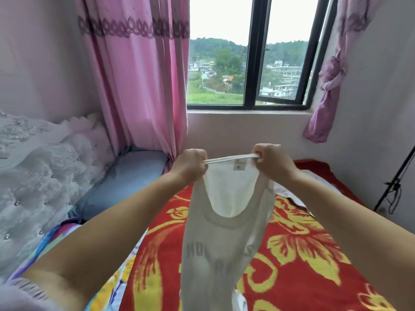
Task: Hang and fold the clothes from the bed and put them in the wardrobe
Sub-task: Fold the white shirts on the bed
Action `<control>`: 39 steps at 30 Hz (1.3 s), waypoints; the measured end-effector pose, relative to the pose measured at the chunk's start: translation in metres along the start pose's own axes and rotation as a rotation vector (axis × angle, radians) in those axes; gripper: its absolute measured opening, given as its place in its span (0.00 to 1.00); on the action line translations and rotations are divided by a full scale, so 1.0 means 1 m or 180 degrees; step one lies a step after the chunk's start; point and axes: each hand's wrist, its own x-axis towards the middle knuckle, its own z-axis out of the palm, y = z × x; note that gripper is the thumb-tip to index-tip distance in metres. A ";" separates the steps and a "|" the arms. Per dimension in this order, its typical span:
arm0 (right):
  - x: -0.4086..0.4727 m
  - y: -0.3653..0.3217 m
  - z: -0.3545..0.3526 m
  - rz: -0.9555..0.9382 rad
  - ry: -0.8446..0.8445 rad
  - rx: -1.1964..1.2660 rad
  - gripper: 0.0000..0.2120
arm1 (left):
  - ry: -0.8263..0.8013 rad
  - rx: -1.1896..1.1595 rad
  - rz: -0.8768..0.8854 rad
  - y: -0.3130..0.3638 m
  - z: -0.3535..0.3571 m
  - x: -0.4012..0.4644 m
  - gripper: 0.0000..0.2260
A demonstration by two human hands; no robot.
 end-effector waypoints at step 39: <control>0.006 -0.060 -0.017 0.0122 -0.1023 0.2090 0.14 | -0.1239 -0.4572 -0.1244 0.054 -0.032 0.000 0.06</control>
